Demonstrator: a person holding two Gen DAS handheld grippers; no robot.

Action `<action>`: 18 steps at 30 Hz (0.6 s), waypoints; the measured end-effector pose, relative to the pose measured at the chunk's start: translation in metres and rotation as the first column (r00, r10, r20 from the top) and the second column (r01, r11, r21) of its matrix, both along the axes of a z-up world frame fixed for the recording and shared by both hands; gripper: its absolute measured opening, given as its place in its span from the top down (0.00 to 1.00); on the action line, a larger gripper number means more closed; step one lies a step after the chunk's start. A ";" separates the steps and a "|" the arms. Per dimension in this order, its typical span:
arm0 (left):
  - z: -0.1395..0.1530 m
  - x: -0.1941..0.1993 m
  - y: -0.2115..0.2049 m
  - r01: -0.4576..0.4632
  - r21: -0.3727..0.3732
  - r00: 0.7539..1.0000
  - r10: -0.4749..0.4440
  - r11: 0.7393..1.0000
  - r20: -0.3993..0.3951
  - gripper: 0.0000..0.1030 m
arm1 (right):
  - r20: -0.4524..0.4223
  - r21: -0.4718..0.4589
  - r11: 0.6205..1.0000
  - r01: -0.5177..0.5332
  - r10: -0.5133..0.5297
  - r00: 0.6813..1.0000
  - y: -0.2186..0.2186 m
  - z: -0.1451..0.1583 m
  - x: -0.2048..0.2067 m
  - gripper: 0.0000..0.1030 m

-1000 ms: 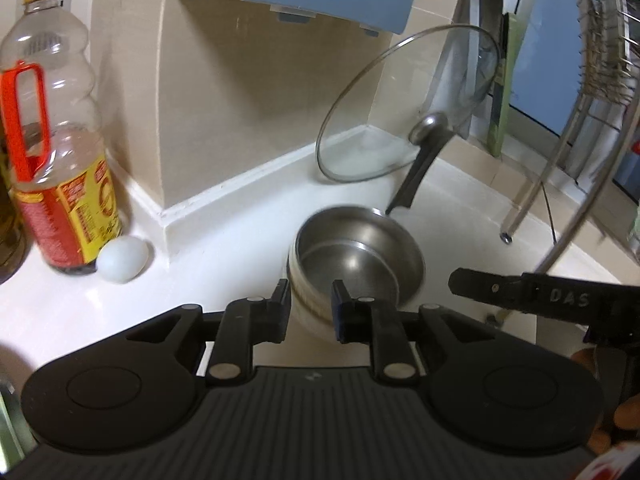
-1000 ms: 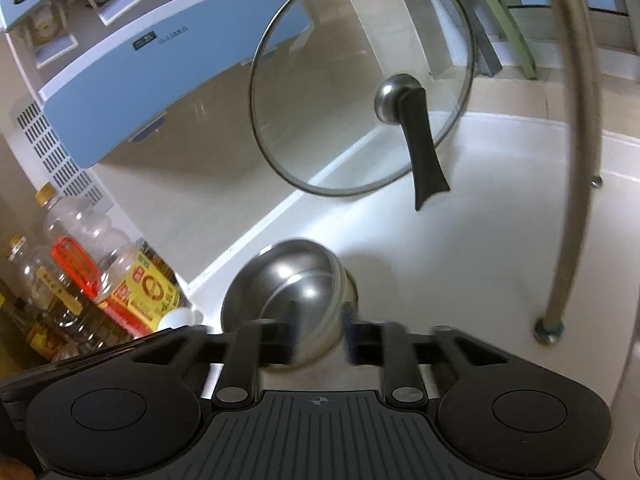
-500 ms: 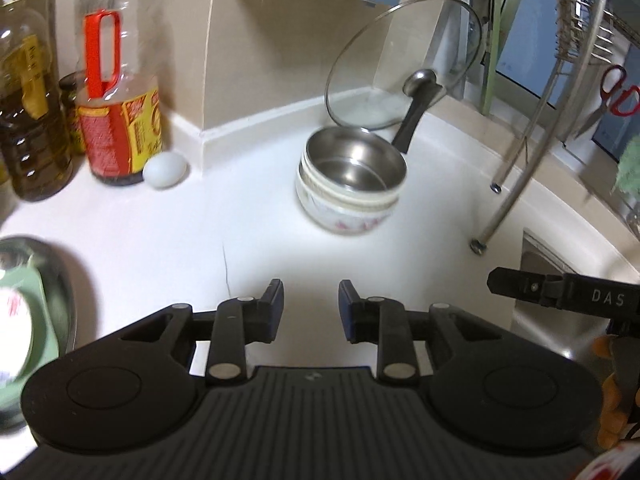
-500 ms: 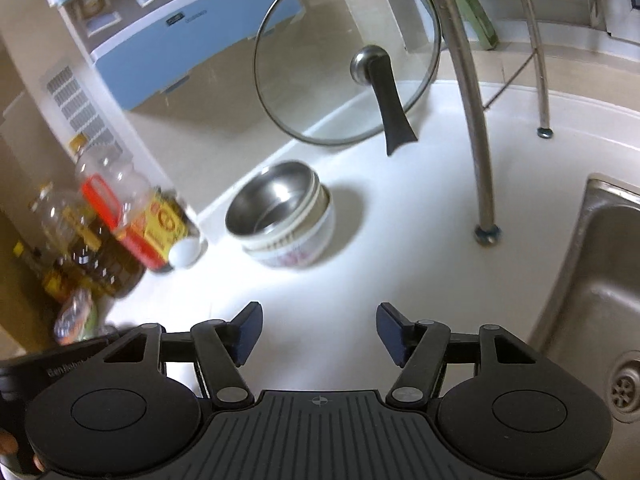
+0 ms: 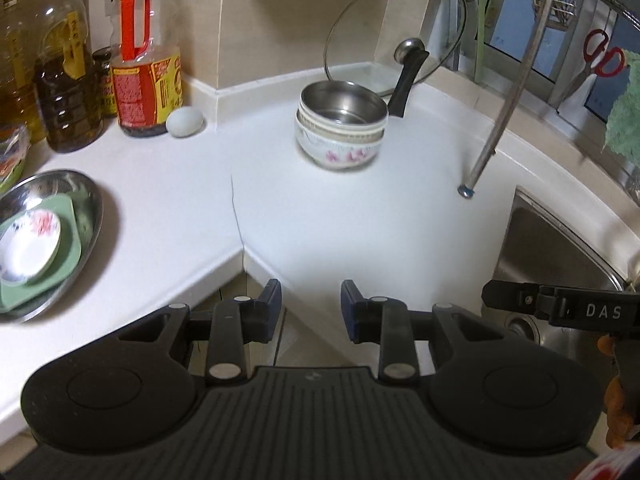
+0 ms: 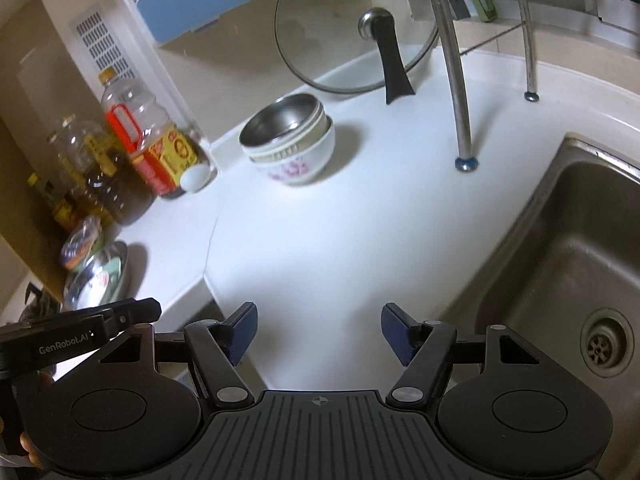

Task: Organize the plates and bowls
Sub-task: 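Open both grippers to release the steel pot, then withdraw both grippers from the nested pot and bowls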

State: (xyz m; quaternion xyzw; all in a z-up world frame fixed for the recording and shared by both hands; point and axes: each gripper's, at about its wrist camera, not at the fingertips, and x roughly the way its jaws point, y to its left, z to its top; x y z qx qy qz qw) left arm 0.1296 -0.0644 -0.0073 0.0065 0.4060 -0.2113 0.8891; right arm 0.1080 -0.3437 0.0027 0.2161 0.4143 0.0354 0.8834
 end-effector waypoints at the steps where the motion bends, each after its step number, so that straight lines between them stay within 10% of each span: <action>1: 0.000 -0.005 0.000 -0.001 0.001 1.000 0.001 1.000 -0.003 0.72 | -0.002 -0.004 1.000 -0.004 0.004 1.000 0.001 -0.001 -0.004 0.33; 18: 0.003 -0.041 0.000 -0.015 0.032 1.000 0.015 0.999 0.001 0.72 | -0.026 -0.009 0.999 -0.034 0.033 0.999 0.005 -0.005 -0.032 0.33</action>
